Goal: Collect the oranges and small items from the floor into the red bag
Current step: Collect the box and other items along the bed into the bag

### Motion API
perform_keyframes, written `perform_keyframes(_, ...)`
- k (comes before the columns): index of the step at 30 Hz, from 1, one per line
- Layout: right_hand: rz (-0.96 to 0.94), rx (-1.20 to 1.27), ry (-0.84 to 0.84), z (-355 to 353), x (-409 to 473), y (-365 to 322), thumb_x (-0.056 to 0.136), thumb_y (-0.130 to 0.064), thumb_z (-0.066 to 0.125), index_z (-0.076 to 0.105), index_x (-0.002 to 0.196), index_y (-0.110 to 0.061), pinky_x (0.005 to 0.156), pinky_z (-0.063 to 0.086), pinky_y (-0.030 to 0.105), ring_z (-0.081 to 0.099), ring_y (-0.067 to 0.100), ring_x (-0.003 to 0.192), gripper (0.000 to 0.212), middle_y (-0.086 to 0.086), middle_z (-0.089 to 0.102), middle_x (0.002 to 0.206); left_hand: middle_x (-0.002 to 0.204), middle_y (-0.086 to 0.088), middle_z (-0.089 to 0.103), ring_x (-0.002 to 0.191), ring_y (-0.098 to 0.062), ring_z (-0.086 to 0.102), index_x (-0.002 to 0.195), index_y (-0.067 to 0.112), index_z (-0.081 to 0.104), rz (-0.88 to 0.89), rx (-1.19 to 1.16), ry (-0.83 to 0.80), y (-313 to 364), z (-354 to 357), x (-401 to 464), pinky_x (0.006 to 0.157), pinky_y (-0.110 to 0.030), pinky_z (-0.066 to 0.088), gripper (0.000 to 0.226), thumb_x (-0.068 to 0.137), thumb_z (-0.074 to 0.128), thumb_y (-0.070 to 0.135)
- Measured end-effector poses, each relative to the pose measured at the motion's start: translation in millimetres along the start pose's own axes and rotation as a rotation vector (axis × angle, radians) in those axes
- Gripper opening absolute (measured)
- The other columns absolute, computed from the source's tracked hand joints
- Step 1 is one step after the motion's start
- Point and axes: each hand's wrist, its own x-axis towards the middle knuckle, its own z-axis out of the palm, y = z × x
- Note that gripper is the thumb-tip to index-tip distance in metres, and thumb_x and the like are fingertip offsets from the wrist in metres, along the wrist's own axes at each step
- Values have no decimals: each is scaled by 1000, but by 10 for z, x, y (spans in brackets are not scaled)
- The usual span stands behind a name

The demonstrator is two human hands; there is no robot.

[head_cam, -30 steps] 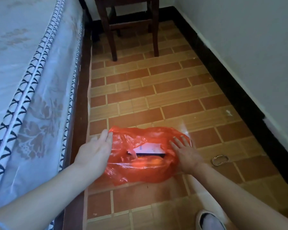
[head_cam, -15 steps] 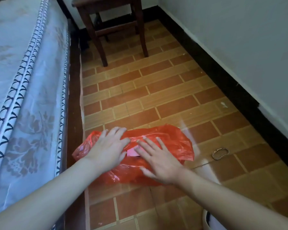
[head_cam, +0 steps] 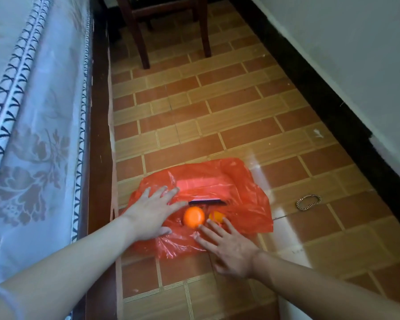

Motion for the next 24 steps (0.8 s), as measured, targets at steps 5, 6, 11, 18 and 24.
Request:
perform_keyframes(5, 35, -7, 67, -43, -43, -31, 94, -53, 49, 6, 165, -22, 122, 10, 66, 7, 39, 158, 88, 13, 13, 171, 170, -5, -17, 158, -34, -7, 161, 45, 7, 113, 138, -27, 109, 117, 35, 124, -63, 11, 70, 103, 47, 50)
perform_keyframes(6, 39, -11, 69, -65, -44, -25, 95, -51, 48, 5, 165, -22, 122, 8, 66, 5, 39, 158, 87, 13, 12, 172, 170, -6, -20, 157, -36, -11, 161, 42, 3, 77, 165, -52, 90, 152, 30, 123, -64, 10, 72, 104, 46, 51)
perform_keyframes(11, 21, -55, -15, -4, -69, -27, 104, -14, 28, -15, 163, -26, 125, -3, 61, -20, 34, 156, 73, 8, -18, 171, 167, -8, -26, 156, -42, -8, 162, 21, -8, -91, 209, -124, -117, 190, -16, 121, -64, 20, 90, 102, 53, 48)
perform_keyframes(18, 36, -35, -246, 89, -110, -111, 107, -14, 27, -6, 165, -19, 126, 4, 55, -3, 34, 159, 66, 8, -8, 173, 169, -7, -22, 156, -33, 15, 162, 9, -6, -180, 140, -4, -136, 50, 38, 118, -55, 34, 89, 103, 49, 47)
perform_keyframes(24, -90, -51, -160, -113, -80, -240, 94, -18, 37, 41, 151, -11, 113, 40, 51, 46, 39, 140, 58, 17, 39, 159, 171, -5, -9, 151, -29, 29, 163, 10, 2, -397, -89, 178, -166, -25, 100, 116, -49, 39, 97, 97, 57, 55)
